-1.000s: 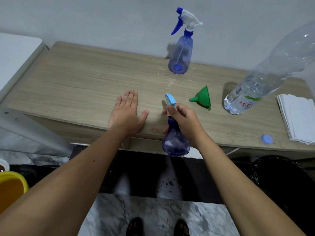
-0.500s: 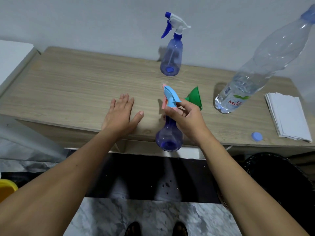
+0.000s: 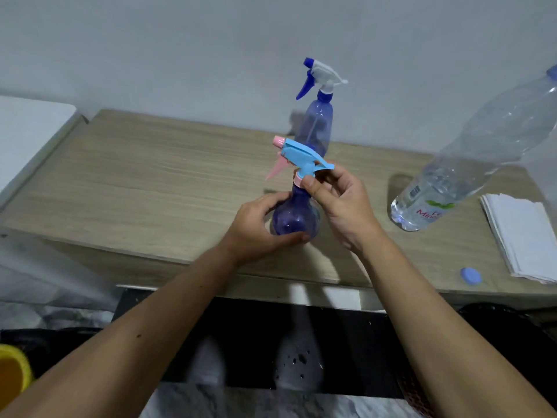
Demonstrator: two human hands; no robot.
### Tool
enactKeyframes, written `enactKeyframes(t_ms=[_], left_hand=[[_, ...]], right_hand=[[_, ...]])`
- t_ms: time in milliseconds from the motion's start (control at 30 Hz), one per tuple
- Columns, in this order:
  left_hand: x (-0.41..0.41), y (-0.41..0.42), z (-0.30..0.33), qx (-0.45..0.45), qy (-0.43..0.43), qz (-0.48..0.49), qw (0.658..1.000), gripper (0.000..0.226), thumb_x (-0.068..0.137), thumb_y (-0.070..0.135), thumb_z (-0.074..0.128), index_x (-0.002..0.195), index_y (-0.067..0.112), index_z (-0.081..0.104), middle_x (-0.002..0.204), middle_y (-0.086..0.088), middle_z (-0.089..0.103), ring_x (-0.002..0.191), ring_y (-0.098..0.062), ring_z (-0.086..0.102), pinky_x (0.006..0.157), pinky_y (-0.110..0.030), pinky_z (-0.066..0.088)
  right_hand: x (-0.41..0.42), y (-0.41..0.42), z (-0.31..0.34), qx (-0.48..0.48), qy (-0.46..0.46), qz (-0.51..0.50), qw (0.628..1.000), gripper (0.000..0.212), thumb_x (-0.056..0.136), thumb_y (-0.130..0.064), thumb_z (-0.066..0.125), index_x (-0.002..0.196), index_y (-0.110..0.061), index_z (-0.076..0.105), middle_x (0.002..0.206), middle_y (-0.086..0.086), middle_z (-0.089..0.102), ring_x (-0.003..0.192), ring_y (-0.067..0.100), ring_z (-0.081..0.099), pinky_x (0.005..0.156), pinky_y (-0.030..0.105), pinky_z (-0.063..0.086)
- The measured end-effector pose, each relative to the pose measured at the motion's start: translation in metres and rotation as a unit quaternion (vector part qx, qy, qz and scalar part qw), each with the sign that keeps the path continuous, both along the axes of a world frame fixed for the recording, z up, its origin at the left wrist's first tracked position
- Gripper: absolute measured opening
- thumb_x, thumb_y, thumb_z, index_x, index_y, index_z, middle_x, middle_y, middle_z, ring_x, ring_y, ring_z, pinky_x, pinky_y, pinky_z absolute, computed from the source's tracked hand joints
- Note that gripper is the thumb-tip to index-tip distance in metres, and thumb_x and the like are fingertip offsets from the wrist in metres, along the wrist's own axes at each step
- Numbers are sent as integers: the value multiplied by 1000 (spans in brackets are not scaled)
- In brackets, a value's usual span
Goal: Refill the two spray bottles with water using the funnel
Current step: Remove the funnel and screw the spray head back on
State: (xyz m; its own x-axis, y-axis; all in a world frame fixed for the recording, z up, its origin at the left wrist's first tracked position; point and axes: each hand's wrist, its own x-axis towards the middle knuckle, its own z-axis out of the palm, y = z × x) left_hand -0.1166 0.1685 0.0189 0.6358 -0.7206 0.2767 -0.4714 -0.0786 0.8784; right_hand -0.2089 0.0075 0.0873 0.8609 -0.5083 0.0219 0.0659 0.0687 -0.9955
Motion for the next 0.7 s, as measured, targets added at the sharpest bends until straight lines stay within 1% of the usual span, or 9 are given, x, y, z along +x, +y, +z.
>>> enactKeyframes(t_ms=[67,133,233,333,433,467,533,600,700], left_hand=[[12,-3,6,-18,20,14,1000,83,63,55,94,134,23,65,127,1,74,118,-10,71,107,-37,56],[28,-5,10,-25,21,35,999,90,61,55,95,137,17,66,127,1,74,117,-8,70,106,-32,56],[54,-10,15,-22,23,60,998,94,59,55,97,139,17,65,127,4,73,116,-4,70,103,-26,56],[75,-17,20,-19,33,78,996,92,58,50,100,139,22,65,127,8,72,116,-3,69,100,-23,56],[96,-25,24,-21,32,93,995,84,59,45,102,133,29,65,122,15,72,113,-2,69,96,-19,56],[103,-28,25,-21,30,95,995,84,59,45,102,133,28,65,122,15,72,113,-2,69,95,-19,56],[117,-35,25,-19,32,100,994,86,60,44,101,135,25,65,122,15,72,112,-1,68,94,-17,56],[131,-42,23,-19,35,112,993,88,59,41,102,137,23,65,121,14,71,111,1,68,92,-16,56],[150,-51,14,-19,42,132,990,91,56,41,103,137,23,65,123,10,72,112,-4,69,95,-24,60]], right_hand=[[15,-4,5,-31,-5,5,1000,24,93,0,75,111,-15,74,103,1,79,103,17,71,109,44,54],[32,-9,10,-61,-5,5,998,25,93,-2,77,116,-10,73,104,4,78,102,17,70,107,43,55],[62,-14,17,-97,-1,5,995,33,94,-4,77,125,2,68,114,17,76,104,16,70,105,39,56],[89,-20,19,-116,1,4,993,32,94,-7,78,124,-1,69,117,18,77,106,18,71,104,40,57],[115,-25,20,-126,12,-2,992,30,95,-11,77,122,-3,70,115,15,78,102,14,73,90,27,57],[124,-26,21,-125,14,-3,992,29,95,-12,78,122,-4,70,114,13,78,103,15,73,90,26,57],[140,-29,20,-119,17,-11,993,26,95,-15,79,119,-9,71,114,7,79,110,17,74,98,34,59],[155,-31,18,-113,15,-18,993,25,95,-15,78,119,-11,72,114,5,79,112,17,74,102,38,60],[174,-33,14,-120,16,-27,992,26,95,-15,78,119,-10,71,113,3,79,109,14,74,101,37,61]])
